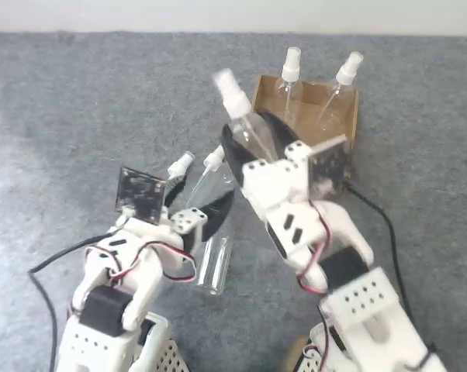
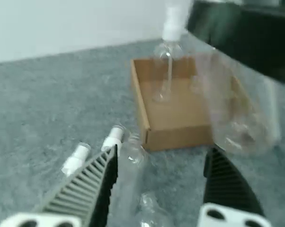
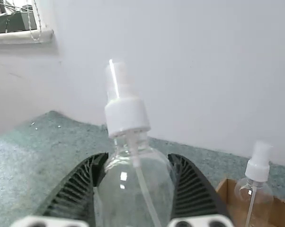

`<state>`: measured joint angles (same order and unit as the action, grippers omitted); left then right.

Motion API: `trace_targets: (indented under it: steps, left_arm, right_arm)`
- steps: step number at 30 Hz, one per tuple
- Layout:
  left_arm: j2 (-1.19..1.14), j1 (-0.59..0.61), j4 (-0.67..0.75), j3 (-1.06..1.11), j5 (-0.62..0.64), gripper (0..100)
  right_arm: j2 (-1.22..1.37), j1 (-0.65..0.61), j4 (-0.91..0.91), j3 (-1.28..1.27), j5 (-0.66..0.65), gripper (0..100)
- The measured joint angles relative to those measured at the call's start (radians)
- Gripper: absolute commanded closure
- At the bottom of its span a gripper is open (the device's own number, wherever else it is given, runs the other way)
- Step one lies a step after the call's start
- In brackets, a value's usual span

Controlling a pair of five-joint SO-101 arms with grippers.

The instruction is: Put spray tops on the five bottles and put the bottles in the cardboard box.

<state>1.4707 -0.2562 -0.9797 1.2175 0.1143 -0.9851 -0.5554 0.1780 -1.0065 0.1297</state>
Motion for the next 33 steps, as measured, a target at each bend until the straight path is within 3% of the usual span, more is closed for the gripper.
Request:
trace_targets:
  steps: [4, 10, 16, 23, 33]
  left_arm:
    - [0.002, -0.035, 0.0, 0.011, -0.002, 66]
    - [0.002, -0.032, 0.0, 0.011, -0.005, 66]
    - [0.002, 0.034, 0.109, 0.078, -0.032, 67]
    - [0.002, 0.029, 0.123, 0.078, -0.051, 67]
    - [0.002, 0.029, 0.123, 0.08, -0.051, 67]
  right_arm:
    - [0.21, -0.002, 0.021, 0.147, 0.0, 99.2]
    - [0.437, -0.044, 0.061, 0.239, 0.0, 99.2]
    - [0.382, -0.103, 0.259, 0.315, 0.0, 99.2]
    - [0.221, -0.1, 0.405, 0.333, 0.0, 99.2]
    - [0.118, -0.101, 0.453, 0.319, 0.0, 99.2]
